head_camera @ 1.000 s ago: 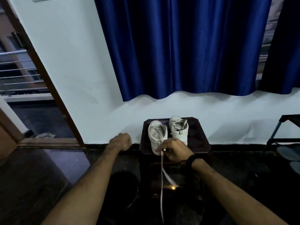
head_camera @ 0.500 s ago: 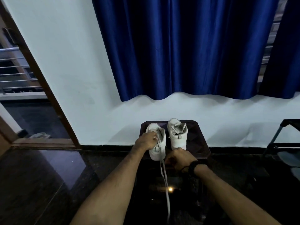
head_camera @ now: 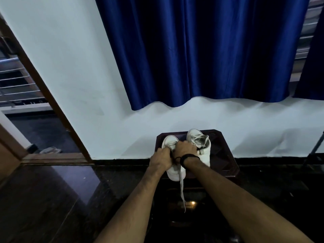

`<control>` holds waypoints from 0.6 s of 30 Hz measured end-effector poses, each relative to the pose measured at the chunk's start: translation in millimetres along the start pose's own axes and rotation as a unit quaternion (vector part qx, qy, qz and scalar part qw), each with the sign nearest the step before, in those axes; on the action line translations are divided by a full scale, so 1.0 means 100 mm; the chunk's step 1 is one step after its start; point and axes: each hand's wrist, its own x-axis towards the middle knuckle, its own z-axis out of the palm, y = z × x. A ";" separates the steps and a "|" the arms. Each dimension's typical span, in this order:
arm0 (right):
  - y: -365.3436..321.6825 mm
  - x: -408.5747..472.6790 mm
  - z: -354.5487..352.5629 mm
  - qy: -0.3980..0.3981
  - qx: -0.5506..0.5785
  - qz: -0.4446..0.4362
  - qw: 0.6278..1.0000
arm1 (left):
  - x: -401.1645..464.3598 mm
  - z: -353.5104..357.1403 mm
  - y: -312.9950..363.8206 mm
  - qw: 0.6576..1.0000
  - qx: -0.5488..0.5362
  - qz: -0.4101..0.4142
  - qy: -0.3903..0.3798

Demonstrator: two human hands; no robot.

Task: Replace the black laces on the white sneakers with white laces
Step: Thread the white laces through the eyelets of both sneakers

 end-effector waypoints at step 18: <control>-0.17 0.09 0.02 0.014 0.025 0.148 0.989 | 0.03 0.13 -0.08 0.994 -0.109 -0.008 0.028</control>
